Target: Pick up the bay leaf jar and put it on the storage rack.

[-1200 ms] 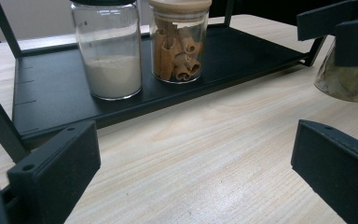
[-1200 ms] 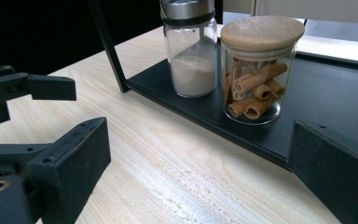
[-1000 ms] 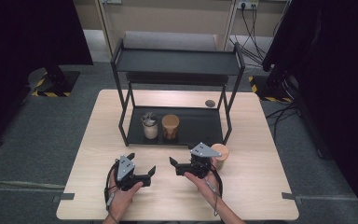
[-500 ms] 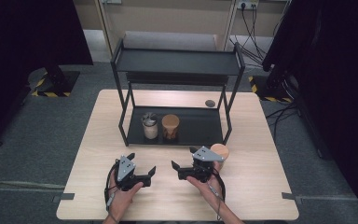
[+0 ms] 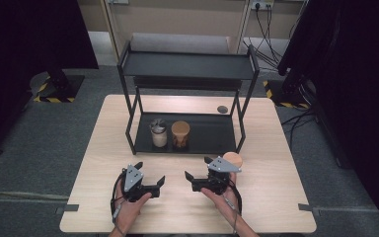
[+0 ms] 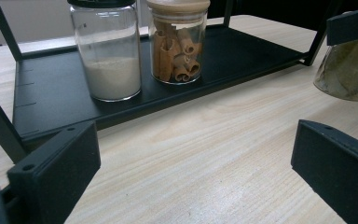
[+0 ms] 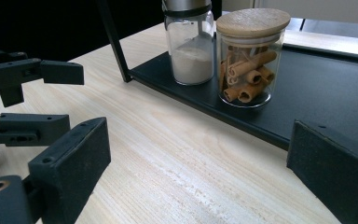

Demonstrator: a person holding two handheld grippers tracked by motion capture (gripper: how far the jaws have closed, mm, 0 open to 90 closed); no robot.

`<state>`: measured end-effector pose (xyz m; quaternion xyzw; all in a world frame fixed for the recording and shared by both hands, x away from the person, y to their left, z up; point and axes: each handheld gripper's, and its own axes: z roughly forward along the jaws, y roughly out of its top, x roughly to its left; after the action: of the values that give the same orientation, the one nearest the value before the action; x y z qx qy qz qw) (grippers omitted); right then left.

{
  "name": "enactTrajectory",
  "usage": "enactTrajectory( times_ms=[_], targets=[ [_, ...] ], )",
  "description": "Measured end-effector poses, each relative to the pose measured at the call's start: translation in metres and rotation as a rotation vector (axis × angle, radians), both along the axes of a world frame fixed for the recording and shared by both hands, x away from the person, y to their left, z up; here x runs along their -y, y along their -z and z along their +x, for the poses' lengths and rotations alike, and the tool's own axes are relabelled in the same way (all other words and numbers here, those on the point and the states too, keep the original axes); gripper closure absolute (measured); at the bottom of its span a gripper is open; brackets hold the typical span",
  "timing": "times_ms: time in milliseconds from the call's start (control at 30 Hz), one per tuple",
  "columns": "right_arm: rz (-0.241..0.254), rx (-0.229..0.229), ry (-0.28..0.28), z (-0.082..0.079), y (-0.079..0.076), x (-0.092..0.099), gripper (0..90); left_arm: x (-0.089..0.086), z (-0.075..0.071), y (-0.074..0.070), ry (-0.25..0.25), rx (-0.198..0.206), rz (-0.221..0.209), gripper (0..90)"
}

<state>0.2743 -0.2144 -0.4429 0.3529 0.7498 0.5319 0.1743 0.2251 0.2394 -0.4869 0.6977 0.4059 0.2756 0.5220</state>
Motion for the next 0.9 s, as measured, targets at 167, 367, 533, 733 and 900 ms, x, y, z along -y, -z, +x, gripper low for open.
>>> enactTrajectory(
  times_ms=[167, 367, 533, 733, 900],
  targets=[
    [-0.001, -0.001, -0.004, -0.003, 0.000, 0.002, 6.6, 0.000, 0.000, 0.000, 0.000, 0.001, 0.001, 0.9],
    [0.000, -0.004, -0.009, -0.005, 0.000, 0.004, 6.6, 0.000, 0.000, 0.000, 0.000, 0.002, -0.001, 0.9],
    [-0.001, -0.005, -0.007, -0.008, 0.002, 0.007, 6.6, 0.000, 0.000, 0.000, 0.000, 0.001, -0.003, 0.9],
    [-0.004, -0.011, 0.001, -0.010, 0.004, 0.011, 6.6, -0.001, 0.000, 0.000, 0.001, 0.002, -0.003, 0.9],
    [-0.004, -0.014, -0.001, -0.012, 0.005, 0.014, 6.6, -0.001, 0.000, 0.000, 0.003, 0.002, -0.001, 0.9]
  ],
)
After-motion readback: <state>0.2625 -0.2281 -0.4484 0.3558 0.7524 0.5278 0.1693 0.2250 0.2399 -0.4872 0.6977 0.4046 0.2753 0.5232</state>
